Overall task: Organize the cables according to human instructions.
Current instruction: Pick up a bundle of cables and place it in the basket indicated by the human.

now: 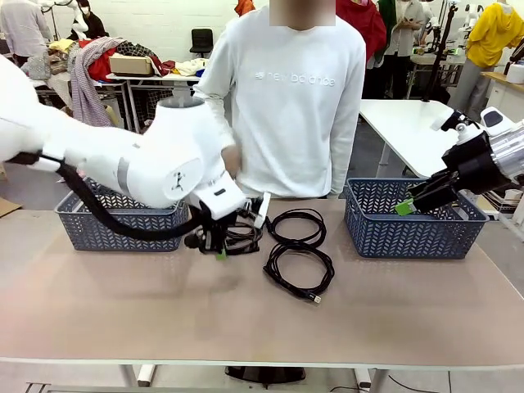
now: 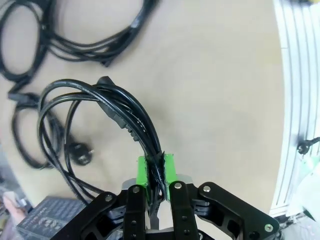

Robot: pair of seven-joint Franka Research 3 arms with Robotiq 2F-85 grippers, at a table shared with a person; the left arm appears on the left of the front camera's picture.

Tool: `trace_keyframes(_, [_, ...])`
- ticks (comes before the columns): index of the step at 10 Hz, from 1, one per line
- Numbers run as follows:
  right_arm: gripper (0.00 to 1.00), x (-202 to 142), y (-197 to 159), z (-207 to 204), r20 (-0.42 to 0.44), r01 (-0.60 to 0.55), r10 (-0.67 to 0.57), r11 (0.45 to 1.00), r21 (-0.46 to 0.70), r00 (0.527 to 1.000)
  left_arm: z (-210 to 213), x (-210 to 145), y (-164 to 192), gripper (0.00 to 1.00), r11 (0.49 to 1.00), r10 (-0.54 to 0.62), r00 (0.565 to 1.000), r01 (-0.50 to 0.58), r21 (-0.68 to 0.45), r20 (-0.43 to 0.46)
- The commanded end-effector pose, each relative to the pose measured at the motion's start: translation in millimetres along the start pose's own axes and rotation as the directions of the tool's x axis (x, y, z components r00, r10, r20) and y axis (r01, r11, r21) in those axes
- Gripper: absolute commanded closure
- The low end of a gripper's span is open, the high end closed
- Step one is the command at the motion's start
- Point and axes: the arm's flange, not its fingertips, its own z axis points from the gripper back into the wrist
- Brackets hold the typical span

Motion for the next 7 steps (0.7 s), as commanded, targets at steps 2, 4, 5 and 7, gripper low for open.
trace_keyframes(2, [0.0, -0.1, -3.0, -0.6, 0.017, -0.017, 0.017, 1.0, 0.011, 1.0, 38.4, -15.8, 36.8, 1.0, 0.998, 0.027, 0.999, -0.025, 0.051, -0.036])
trace_keyframes(4, [0.0, -0.1, -3.0, -0.6, 0.017, -0.017, 0.017, 1.0, 0.011, 1.0, 55.2, -34.6, 63.5, 1.0, 0.993, 0.084, 0.996, -0.081, 0.087, -0.03])
trace_keyframes(5, [0.0, -0.1, -3.0, -0.6, 0.017, -0.017, 0.017, 1.0, 0.011, 1.0, 62.6, -45.7, 74.6, 1.0, 0.988, 0.121, 0.992, -0.118, 0.101, -0.02])
trace_keyframes(7, [0.0, -0.1, -3.0, -0.6, 0.017, -0.017, 0.017, 1.0, 0.011, 1.0, 74.9, -68.1, 91.5, 1.0, 0.969, 0.204, 0.979, -0.2, 0.143, -0.014])
